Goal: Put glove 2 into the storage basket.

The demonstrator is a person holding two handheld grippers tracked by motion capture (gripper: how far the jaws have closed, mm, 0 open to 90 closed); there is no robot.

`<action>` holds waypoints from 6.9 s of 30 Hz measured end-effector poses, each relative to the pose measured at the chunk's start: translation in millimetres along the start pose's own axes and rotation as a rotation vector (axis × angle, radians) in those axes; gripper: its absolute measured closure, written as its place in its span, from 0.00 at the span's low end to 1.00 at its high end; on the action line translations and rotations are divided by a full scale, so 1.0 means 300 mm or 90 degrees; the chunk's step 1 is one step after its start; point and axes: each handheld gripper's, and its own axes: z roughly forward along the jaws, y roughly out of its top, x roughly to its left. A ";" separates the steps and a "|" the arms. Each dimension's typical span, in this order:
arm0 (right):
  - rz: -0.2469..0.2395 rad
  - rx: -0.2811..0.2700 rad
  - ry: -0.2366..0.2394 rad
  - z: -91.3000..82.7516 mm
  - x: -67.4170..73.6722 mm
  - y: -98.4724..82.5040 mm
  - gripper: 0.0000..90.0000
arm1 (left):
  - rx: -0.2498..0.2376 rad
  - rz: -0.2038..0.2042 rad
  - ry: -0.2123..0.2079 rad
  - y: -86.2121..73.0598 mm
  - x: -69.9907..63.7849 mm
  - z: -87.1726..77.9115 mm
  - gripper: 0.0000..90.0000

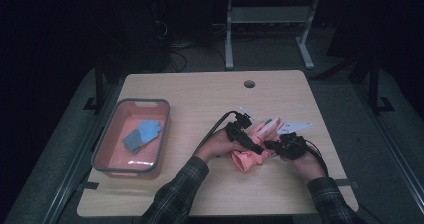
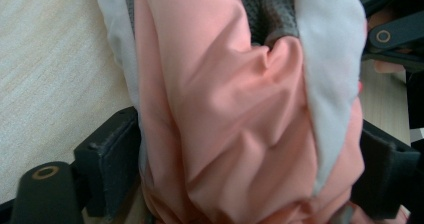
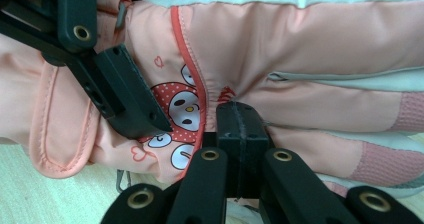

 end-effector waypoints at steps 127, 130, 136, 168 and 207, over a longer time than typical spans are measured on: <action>0.057 0.000 -0.106 -0.040 -0.073 -0.176 0.12 | -0.214 -0.233 0.306 -0.611 0.038 -1.111 0.73; 0.058 -0.001 -0.105 -0.040 -0.073 -0.176 0.12 | -0.209 -0.241 0.310 -0.626 0.051 -1.103 0.72; 0.058 0.000 -0.105 -0.040 -0.073 -0.176 0.12 | -0.192 -0.271 0.310 -0.668 0.106 -1.058 0.72; 0.056 0.000 -0.106 -0.040 -0.073 -0.176 0.12 | -0.131 -0.319 0.315 -0.726 0.238 -0.939 0.34; 0.055 0.002 -0.100 -0.039 -0.071 -0.176 0.10 | -0.232 -0.124 0.352 -0.489 0.029 -1.035 0.16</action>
